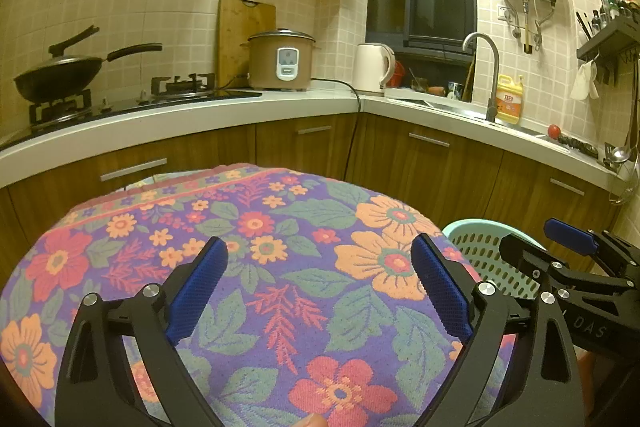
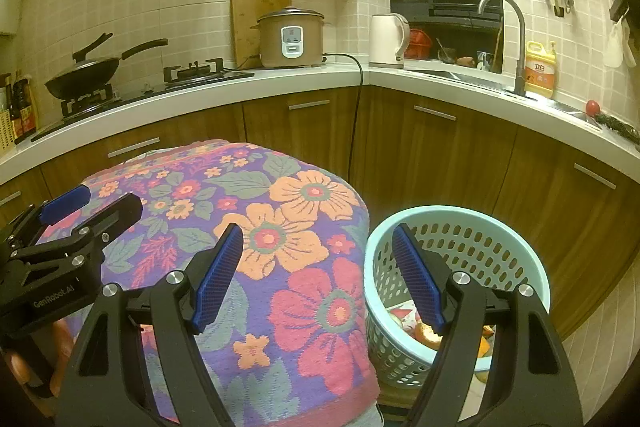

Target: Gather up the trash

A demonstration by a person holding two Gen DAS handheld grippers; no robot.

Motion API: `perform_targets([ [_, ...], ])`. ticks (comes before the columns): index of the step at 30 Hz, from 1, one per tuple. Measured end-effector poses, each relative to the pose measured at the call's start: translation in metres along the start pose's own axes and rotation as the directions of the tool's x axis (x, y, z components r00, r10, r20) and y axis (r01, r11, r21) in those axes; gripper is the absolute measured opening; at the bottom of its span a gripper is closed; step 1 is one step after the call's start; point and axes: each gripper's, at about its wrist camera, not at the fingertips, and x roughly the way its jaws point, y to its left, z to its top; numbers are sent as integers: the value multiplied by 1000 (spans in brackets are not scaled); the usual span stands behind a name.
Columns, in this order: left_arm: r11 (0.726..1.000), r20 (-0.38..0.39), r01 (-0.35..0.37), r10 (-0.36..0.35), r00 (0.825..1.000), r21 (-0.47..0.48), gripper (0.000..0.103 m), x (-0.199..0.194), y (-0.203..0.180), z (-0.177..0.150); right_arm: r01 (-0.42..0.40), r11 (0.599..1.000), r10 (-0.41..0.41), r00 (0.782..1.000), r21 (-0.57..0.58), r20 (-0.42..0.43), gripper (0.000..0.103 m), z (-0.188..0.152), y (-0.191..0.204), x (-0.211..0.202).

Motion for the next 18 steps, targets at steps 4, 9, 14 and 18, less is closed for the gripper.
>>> perform_targets([
  [4, 1000, -2, 0, 0, 1000, 0, 95, 0, 0, 0, 0, 1000, 0, 1000, 1, 0, 73, 0, 1, 0],
  [9, 1000, -2, 0, 0, 1000, -1, 96, 0, 0, -1, 0, 1000, 0, 1000, 1, 0, 73, 0, 1, 0],
  [14, 1000, -2, 1, -1, 1000, 0, 96, 1, 0, -1, 1, 1000, -1, 1000, 0, 0, 73, 0, 1, 0],
  [18, 1000, -2, 1, -1, 1000, 0, 96, 1, 0, -1, 0, 1000, 0, 1000, 1, 0, 73, 0, 1, 0],
])
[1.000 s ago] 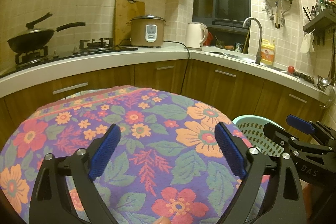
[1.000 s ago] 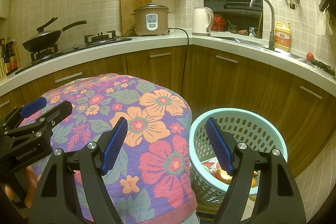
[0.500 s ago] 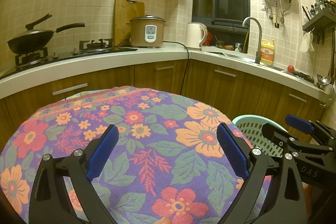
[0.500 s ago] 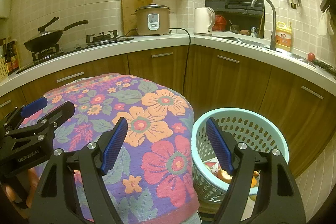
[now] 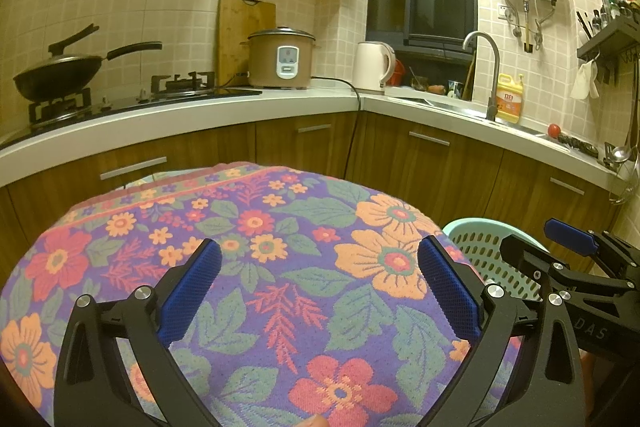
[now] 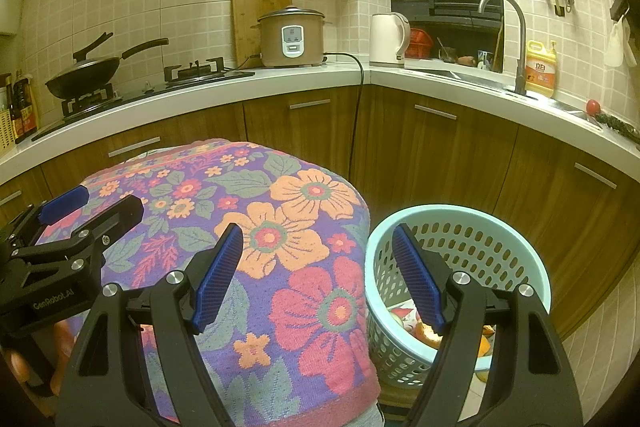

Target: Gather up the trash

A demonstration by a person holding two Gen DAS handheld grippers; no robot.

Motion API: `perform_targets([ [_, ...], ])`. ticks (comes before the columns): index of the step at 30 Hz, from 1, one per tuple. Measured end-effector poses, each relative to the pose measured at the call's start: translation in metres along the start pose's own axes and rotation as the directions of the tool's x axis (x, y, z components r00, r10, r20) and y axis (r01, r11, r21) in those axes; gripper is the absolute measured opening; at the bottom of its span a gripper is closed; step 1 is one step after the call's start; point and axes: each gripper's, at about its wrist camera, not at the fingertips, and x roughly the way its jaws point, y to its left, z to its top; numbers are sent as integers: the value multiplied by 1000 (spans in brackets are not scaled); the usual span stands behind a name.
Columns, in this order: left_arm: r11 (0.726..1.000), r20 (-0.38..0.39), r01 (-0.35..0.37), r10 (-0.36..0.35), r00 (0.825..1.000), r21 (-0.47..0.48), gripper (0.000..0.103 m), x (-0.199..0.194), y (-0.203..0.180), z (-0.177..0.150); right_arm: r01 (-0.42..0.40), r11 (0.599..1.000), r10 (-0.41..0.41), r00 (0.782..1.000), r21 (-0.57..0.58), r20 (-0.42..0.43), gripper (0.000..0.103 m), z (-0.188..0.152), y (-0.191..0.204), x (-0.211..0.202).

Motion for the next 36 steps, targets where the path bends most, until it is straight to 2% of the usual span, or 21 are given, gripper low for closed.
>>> perform_targets([
  [29, 1000, -7, -5, 5, 1000, -5, 96, 2, 3, -3, -14, 1000, 14, 1000, -7, -2, 73, -3, 3, 0],
  [36, 1000, 16, -3, 3, 1000, 10, 95, -2, 2, -4, -14, 1000, 14, 1000, -16, 13, 73, 0, 3, -6],
])
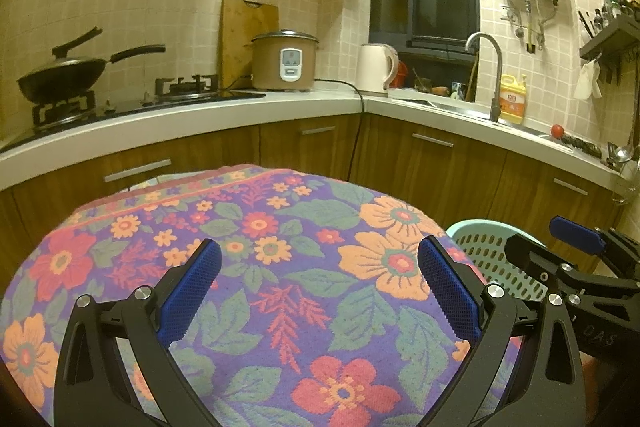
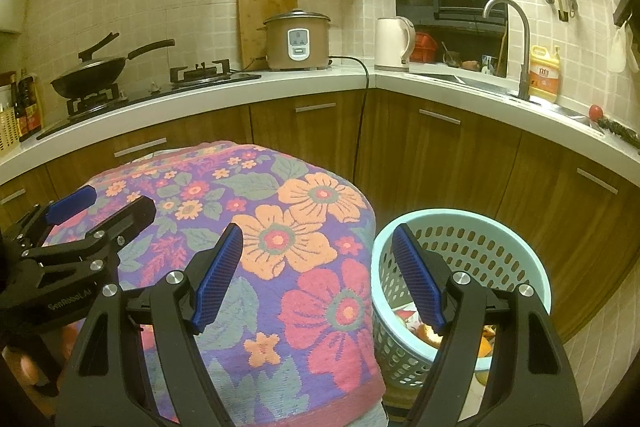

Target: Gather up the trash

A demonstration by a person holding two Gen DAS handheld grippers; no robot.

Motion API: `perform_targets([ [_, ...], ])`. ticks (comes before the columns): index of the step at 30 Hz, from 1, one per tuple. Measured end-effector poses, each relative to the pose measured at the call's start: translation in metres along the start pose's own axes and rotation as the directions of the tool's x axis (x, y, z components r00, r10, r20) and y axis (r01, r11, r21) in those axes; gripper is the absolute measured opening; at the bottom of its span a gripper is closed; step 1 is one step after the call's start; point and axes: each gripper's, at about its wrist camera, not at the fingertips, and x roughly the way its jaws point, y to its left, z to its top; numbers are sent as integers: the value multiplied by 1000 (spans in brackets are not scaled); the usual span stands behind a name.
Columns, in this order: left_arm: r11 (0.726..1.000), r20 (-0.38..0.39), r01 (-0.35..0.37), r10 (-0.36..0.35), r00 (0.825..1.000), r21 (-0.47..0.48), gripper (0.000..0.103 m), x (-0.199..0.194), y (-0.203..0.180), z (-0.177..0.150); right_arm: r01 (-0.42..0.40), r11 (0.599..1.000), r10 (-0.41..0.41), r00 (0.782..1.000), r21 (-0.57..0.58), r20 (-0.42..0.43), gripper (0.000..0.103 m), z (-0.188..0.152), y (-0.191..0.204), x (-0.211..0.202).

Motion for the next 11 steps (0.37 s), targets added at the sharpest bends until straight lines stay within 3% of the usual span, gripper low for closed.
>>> perform_targets([
  [11, 1000, -14, 20, -20, 1000, -1, 96, 0, -3, 1, -2, 1000, 2, 1000, -1, 3, 75, 2, -3, -4],
])
